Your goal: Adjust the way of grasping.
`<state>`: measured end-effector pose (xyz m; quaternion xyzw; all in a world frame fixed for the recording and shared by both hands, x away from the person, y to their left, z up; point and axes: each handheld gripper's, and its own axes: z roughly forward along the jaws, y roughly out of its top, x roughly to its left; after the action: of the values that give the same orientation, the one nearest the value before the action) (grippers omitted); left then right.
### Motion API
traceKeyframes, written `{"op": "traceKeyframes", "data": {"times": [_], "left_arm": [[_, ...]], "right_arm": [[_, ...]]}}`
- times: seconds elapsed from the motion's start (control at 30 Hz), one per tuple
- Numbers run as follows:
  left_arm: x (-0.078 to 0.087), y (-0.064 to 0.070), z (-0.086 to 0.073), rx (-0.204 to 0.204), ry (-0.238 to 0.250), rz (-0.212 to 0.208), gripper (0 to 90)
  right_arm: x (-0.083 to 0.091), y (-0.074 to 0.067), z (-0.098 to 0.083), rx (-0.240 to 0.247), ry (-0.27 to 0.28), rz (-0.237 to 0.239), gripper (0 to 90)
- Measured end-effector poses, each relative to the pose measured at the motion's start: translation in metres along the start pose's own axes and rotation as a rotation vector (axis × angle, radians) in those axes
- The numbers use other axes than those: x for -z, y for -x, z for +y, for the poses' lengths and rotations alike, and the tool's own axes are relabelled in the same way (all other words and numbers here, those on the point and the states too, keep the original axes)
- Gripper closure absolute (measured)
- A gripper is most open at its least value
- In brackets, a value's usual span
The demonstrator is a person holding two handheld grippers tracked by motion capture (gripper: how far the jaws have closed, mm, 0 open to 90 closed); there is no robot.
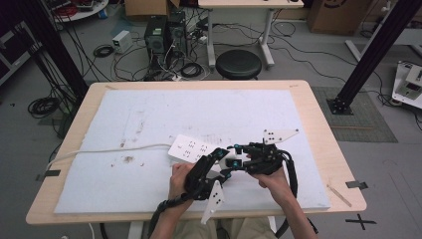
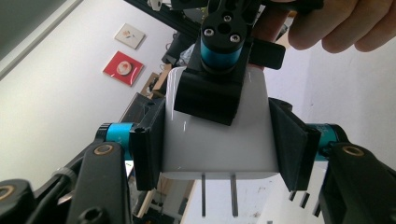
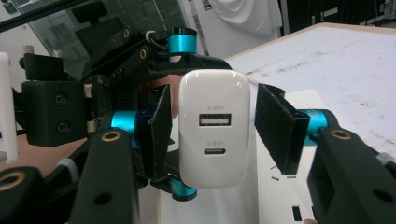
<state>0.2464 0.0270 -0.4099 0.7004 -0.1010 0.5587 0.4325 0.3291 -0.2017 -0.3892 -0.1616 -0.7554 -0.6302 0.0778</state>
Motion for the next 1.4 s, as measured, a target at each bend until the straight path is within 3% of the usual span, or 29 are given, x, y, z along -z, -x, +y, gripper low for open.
{"op": "traceKeyframes", "data": {"times": [0.4, 0.77, 1.03, 1.17, 1.3, 1.37, 1.4], "left_arm": [[0.0008, -0.0009, 0.0007, -0.007, 0.006, -0.002, 42.5], [0.0009, -0.0007, -0.0004, -0.011, 0.001, -0.008, 42.4], [-0.0002, -0.0009, -0.0018, 0.012, 0.000, -0.018, 42.1], [-0.0014, -0.0013, -0.0042, 0.044, -0.006, -0.031, 41.6], [-0.0023, -0.0013, -0.0056, 0.067, -0.018, -0.040, 35.2], [-0.0022, -0.0026, -0.0069, 0.089, -0.019, -0.051, 24.8], [-0.0023, -0.0027, -0.0072, 0.095, -0.019, -0.057, 23.8]], "right_arm": [[-0.0016, -0.0009, -0.0003, 0.015, -0.009, 0.020, 61.5], [-0.0029, 0.0004, -0.0007, 0.009, -0.018, 0.024, 63.1], [-0.0035, -0.0005, -0.0010, 0.012, -0.024, 0.008, 63.4], [-0.0043, -0.0004, -0.0014, 0.008, -0.028, -0.002, 63.4], [-0.0036, -0.0004, -0.0016, 0.005, -0.030, -0.019, 63.4], [-0.0016, 0.0013, -0.0025, -0.001, -0.010, -0.018, 63.3], [-0.0011, 0.0010, -0.0028, -0.006, -0.015, -0.021, 63.3]]}}
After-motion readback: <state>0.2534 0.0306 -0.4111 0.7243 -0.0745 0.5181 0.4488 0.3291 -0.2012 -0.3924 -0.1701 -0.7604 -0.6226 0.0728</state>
